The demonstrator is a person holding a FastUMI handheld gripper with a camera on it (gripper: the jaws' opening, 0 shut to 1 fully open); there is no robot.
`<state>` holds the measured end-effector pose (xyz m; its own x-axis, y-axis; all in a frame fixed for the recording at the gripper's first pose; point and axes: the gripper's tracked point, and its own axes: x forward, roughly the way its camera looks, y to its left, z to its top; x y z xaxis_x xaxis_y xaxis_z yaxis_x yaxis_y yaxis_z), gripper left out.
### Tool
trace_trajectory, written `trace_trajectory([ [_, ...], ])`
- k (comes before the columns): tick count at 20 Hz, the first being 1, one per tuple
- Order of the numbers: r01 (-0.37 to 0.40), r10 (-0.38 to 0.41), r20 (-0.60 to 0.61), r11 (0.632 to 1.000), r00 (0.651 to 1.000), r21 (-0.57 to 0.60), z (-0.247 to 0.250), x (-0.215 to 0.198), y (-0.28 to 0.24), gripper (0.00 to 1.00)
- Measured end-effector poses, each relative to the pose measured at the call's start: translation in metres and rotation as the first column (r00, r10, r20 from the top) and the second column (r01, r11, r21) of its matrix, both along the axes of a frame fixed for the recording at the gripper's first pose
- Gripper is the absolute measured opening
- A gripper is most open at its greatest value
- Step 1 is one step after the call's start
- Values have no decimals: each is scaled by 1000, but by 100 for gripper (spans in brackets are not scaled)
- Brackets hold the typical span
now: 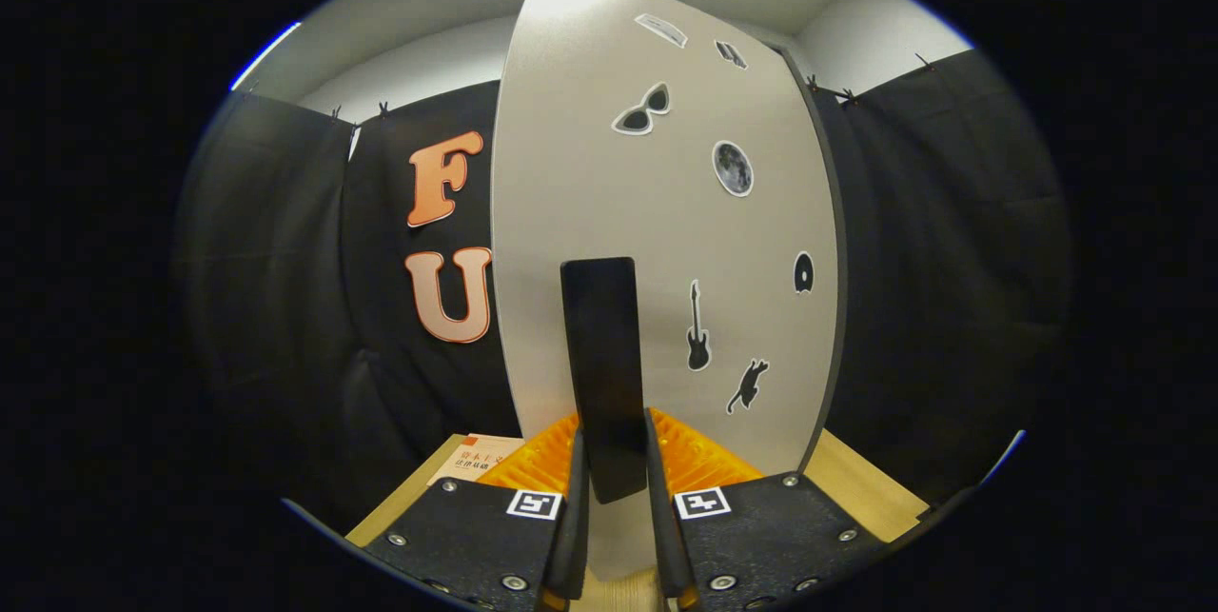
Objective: Open the shoe cabinet door, grab the shoes and put them into the shoe cabinet, then close the shoe cabinet door.
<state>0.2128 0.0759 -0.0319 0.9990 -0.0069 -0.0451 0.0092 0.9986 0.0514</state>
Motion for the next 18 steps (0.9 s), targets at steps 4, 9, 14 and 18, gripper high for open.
trace_trajectory([
  [4,18,-19,-10,1000,1000,-10,-4,-12,-13,29],
  [9,35,-35,-14,999,999,-2,-5,-23,-30,29],
  [14,29,-28,-15,999,999,32,-10,-47,-65,29],
  [18,33,-33,-27,999,999,-9,-14,-65,-92,29],
])
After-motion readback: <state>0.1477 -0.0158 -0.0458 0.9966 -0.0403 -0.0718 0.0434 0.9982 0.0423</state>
